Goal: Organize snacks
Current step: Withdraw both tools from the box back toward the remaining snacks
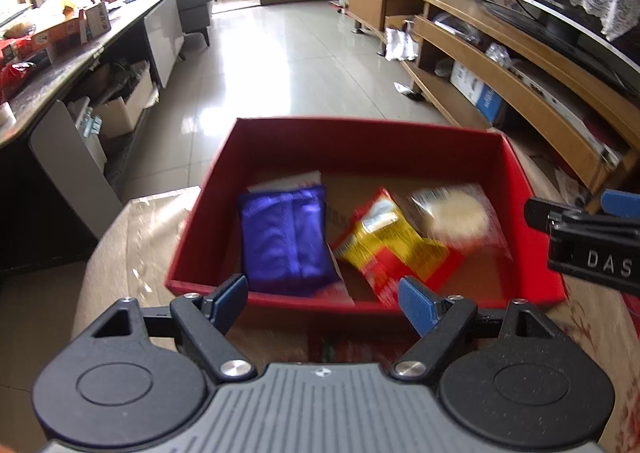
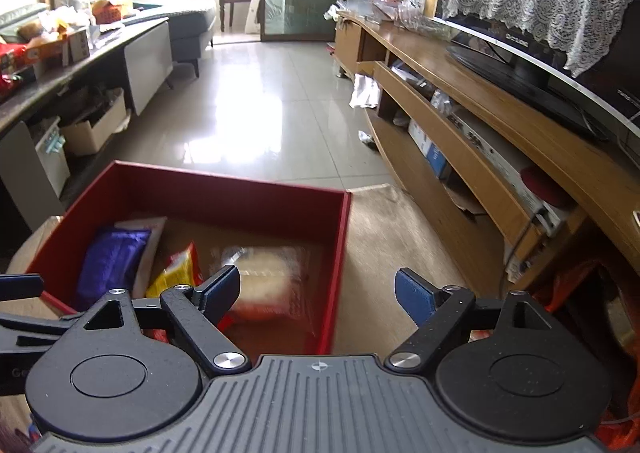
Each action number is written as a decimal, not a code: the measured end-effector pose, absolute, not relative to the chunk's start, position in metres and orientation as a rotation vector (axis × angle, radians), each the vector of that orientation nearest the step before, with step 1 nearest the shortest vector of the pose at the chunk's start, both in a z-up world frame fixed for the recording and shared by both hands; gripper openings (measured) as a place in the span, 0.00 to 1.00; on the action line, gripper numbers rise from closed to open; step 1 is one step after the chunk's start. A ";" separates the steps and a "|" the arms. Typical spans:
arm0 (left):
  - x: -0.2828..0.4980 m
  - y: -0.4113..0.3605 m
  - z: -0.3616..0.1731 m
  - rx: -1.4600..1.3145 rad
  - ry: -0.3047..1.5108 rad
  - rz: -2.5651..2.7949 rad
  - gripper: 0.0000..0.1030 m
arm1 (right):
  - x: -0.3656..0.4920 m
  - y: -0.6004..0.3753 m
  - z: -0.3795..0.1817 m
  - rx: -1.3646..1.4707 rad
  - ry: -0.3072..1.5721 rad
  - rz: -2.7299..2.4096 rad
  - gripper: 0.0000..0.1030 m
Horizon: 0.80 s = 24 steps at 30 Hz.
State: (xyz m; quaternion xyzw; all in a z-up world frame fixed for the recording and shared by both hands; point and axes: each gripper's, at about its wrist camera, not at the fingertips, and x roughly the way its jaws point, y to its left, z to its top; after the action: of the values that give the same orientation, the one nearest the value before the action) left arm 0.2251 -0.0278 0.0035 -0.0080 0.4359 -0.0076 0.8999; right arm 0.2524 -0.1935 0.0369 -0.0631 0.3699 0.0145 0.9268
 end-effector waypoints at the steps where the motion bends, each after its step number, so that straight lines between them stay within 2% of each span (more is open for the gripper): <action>1: 0.220 -0.029 0.002 -0.019 0.909 -0.026 0.76 | 0.249 -0.195 0.037 -0.133 0.762 0.025 0.86; 24: 0.150 -0.090 -0.033 -0.192 1.095 -0.127 0.76 | 0.196 -0.243 0.020 -0.123 0.884 -0.005 0.88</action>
State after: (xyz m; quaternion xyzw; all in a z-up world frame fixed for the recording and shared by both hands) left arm 0.1499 -0.0905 -0.0329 -0.0913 0.5192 -0.0603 0.8476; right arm 0.1965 -0.2433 0.0196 -0.0596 0.4276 -0.0025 0.9020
